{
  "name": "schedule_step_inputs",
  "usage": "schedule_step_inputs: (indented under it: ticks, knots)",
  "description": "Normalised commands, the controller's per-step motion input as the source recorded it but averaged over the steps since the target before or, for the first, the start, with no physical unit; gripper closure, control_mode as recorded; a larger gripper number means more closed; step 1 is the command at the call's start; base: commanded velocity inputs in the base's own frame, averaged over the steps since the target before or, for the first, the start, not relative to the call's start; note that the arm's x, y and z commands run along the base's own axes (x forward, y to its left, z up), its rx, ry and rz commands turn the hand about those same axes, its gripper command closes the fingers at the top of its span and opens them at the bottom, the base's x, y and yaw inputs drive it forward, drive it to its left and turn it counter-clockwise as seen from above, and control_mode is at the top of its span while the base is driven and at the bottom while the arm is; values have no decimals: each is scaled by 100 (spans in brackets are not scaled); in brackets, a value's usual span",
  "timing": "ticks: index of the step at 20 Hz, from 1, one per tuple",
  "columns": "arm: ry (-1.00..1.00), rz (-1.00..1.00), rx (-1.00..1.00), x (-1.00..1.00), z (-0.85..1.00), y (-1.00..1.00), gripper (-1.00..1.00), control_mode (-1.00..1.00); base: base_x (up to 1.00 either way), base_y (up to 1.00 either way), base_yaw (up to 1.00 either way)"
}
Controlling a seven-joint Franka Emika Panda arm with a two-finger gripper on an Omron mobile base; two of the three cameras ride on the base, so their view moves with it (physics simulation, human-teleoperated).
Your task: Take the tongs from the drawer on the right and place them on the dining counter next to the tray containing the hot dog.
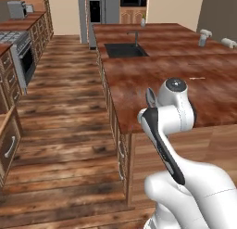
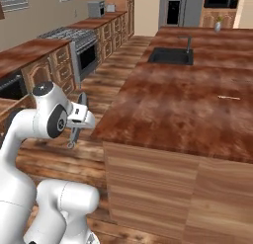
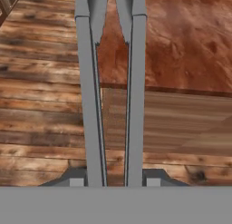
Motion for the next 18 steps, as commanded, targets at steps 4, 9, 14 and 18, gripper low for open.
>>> schedule_step_inputs:
  ticks: [4, 9, 14, 18]
  knots:
    - [0, 0, 0, 0, 0, 0, 100, 100, -14, -50, -5]
    - [0, 0, 0, 0, 0, 0, 100, 100, -15, -49, -3]
    - [0, 0, 0, 0, 0, 0, 100, 100, -14, -52, -3]
    - [0, 0, 0, 0, 0, 0, 100, 100, -13, -54, -2]
